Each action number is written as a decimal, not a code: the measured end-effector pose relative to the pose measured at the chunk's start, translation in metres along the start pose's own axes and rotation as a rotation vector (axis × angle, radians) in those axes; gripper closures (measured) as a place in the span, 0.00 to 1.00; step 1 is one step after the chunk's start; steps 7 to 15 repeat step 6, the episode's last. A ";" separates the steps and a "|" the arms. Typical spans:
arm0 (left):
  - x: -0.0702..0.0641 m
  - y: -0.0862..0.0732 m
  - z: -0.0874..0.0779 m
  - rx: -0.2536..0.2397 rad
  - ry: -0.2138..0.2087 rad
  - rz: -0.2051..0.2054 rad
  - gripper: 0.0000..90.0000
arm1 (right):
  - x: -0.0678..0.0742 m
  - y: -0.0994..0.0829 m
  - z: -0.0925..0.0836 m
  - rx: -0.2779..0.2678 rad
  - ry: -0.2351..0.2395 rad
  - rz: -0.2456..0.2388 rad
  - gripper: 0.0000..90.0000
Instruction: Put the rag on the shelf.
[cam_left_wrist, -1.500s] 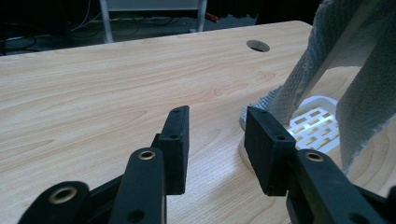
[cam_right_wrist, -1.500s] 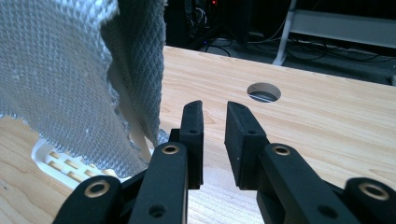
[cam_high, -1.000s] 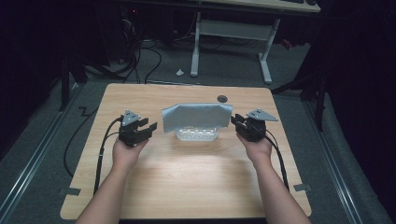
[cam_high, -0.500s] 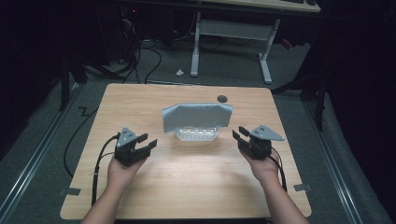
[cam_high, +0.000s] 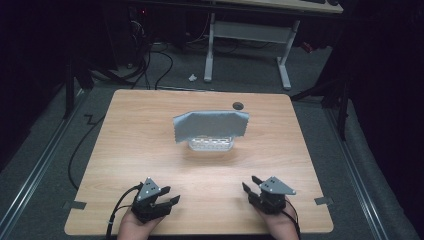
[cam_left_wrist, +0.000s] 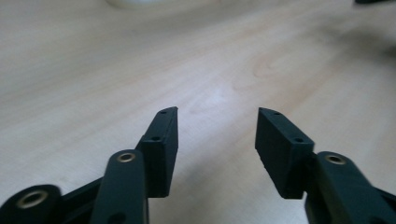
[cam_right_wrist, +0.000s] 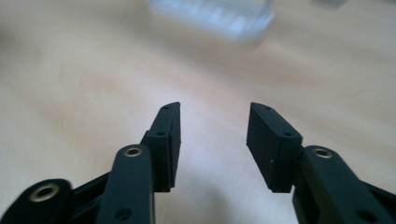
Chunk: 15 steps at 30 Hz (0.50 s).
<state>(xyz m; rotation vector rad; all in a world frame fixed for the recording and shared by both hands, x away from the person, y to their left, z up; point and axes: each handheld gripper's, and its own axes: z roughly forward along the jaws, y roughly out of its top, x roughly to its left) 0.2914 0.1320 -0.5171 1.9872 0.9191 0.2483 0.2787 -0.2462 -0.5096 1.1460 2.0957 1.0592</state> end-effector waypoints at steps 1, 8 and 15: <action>0.000 -0.002 0.000 -0.012 -0.002 -0.025 0.54 | 0.002 -0.001 0.000 0.031 0.005 -0.045 0.59; 0.007 -0.005 0.009 0.034 0.025 0.004 0.54 | -0.007 -0.005 0.002 0.032 0.004 0.007 0.59; 0.007 -0.005 0.009 0.034 0.025 0.004 0.54 | -0.007 -0.005 0.002 0.032 0.004 0.007 0.59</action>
